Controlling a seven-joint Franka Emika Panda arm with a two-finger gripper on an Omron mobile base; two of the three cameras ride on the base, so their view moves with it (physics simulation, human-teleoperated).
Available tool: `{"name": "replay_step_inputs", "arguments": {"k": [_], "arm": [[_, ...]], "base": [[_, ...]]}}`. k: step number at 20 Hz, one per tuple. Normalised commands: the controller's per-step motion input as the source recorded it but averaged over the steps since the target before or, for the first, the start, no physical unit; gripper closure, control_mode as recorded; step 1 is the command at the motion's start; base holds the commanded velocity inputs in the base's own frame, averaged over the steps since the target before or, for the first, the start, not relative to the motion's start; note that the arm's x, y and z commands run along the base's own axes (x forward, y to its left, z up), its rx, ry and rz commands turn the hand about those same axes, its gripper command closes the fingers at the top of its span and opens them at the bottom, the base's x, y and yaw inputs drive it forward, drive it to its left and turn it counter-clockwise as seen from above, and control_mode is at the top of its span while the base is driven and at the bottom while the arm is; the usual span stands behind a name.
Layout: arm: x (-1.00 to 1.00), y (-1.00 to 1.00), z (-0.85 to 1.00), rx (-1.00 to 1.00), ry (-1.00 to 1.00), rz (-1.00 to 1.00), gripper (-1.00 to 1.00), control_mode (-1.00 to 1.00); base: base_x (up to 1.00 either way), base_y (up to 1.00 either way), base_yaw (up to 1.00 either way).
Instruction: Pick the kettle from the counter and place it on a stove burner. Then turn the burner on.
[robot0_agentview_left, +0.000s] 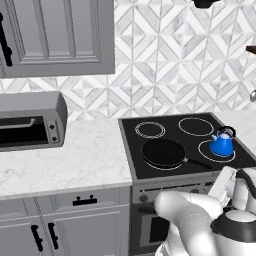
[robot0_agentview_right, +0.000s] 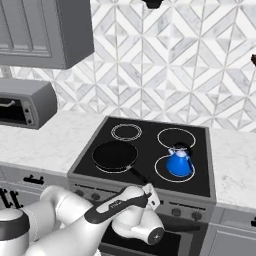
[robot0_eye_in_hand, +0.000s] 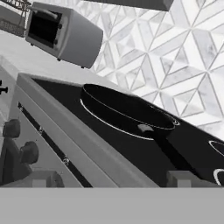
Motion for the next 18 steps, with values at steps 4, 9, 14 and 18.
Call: {"name": "replay_step_inputs", "arguments": {"k": [4,9,14,18], "arm": [[0.00,0.00,0.00,0.00,0.00,0.00,-1.00,1.00],[0.00,0.00,0.00,0.00,0.00,0.00,-1.00,1.00],[0.00,-0.22,0.00,0.00,-0.04,0.00,-1.00,-1.00],[0.00,-0.51,0.00,0.00,-0.02,0.00,-1.00,-1.00]], "base": [[0.00,0.89,0.00],[0.00,0.32,0.00],[0.00,0.00,0.00],[0.00,0.00,0.00]]}}
